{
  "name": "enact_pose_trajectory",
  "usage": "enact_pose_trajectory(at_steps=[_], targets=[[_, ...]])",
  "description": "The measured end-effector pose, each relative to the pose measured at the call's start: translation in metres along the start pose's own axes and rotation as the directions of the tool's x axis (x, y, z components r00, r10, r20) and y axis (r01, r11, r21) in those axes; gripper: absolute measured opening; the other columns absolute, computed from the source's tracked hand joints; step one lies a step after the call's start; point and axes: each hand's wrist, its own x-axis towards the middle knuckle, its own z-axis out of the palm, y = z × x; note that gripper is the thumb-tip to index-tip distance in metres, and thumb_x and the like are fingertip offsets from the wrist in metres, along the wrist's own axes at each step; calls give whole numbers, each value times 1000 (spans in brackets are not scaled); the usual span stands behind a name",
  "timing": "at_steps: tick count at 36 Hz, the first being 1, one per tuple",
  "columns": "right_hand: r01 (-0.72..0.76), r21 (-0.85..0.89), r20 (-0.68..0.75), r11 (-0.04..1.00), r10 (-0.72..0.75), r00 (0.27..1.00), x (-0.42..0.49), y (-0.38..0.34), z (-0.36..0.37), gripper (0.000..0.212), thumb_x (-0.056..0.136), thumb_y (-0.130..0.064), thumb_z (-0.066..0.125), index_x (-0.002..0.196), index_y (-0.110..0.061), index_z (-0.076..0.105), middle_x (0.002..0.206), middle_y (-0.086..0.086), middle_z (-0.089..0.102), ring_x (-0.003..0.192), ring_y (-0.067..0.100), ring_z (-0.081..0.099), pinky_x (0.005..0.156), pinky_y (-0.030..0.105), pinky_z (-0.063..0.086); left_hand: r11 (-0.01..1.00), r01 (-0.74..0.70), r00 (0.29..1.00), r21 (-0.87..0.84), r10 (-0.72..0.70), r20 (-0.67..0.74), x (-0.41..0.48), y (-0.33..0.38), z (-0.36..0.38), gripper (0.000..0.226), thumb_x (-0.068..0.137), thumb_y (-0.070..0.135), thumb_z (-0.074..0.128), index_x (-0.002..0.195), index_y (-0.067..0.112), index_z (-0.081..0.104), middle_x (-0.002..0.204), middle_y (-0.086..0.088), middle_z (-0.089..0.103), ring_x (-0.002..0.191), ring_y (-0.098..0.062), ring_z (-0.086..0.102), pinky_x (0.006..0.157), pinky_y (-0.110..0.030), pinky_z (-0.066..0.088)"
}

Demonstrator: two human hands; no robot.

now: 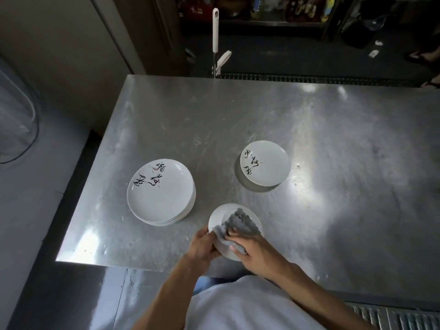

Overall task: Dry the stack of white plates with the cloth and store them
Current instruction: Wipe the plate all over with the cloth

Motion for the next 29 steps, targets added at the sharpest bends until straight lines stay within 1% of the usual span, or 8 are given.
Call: enact_pose_trajectory(at_steps=[2, 5, 10, 15, 19, 22, 27, 29], targets=[[-19, -23, -20, 1000, 19, 1000, -6, 6, -5, 34, 103, -27, 54, 135, -21, 63, 143, -10, 58, 131, -19, 28, 119, 14, 17, 1000, 22, 1000, -13, -22, 0, 1, -1, 0, 20, 103, 11, 56, 118, 5, 68, 98, -17, 77, 87, -29, 74, 69, -37, 61], [-103, -94, -26, 990, 101, 995, -5, 15, -8, 36, 104, -28, 52, 136, -16, 62, 146, -2, 56, 138, -3, 39, 112, 2, 16, 999, 44, 999, -13, -44, 0, 1, -3, 0, 22, 104, 18, 58, 121, 6, 65, 103, -17, 77, 90, -29, 74, 69, -36, 61], [-267, -127, -69, 955, 260, 963, 25, 11, -4, 45, 107, -30, 41, 150, -17, 45, 162, 3, 32, 150, 15, 27, 121, 26, 23, 1000, 17, 1000, -5, -17, 20, 0, -2, 1, 27, 105, 20, 57, 128, 7, 62, 118, -20, 72, 109, -37, 69, 80, -41, 61], [-155, -80, -39, 985, 153, 988, 33, -5, 0, 44, 106, -32, 46, 148, -17, 49, 158, 0, 40, 148, 13, 31, 117, 15, 6, 1000, -8, 999, -15, 9, 50, -2, 1, 1, 25, 106, 17, 53, 125, 5, 64, 119, -22, 72, 105, -34, 71, 78, -39, 61], [-81, -20, 54, 997, 82, 995, 13, 2, -7, 41, 105, -33, 48, 143, -20, 56, 149, -8, 51, 142, 3, 38, 121, 17, 17, 999, -12, 998, -51, 15, 58, -5, 0, -4, 20, 105, 11, 52, 112, 6, 70, 98, -15, 78, 84, -24, 76, 67, -33, 60], [-150, -41, 77, 988, 153, 985, 1, 16, -15, 42, 105, -36, 48, 144, -22, 55, 150, -9, 50, 139, 7, 45, 112, 9, 25, 998, 2, 999, -66, 0, 38, -4, -2, -5, 20, 105, 14, 55, 118, 3, 66, 105, -18, 76, 90, -28, 75, 68, -35, 61], [-413, -10, 23, 911, 413, 910, 19, 26, -15, 50, 106, -44, 37, 152, -24, 41, 161, -2, 34, 144, 26, 40, 117, 37, 33, 1000, -15, 1000, -14, 15, 13, -2, -3, -2, 35, 103, 18, 61, 135, 7, 54, 130, -25, 64, 115, -40, 65, 88, -50, 60], [-468, 42, -17, 883, 469, 883, 34, 22, -15, 49, 107, -42, 35, 152, -23, 40, 160, 2, 37, 145, 27, 37, 117, 38, 31, 999, -30, 999, 17, 30, 22, -2, -3, -1, 37, 102, 19, 63, 136, 10, 54, 130, -22, 64, 118, -40, 65, 90, -52, 60]])
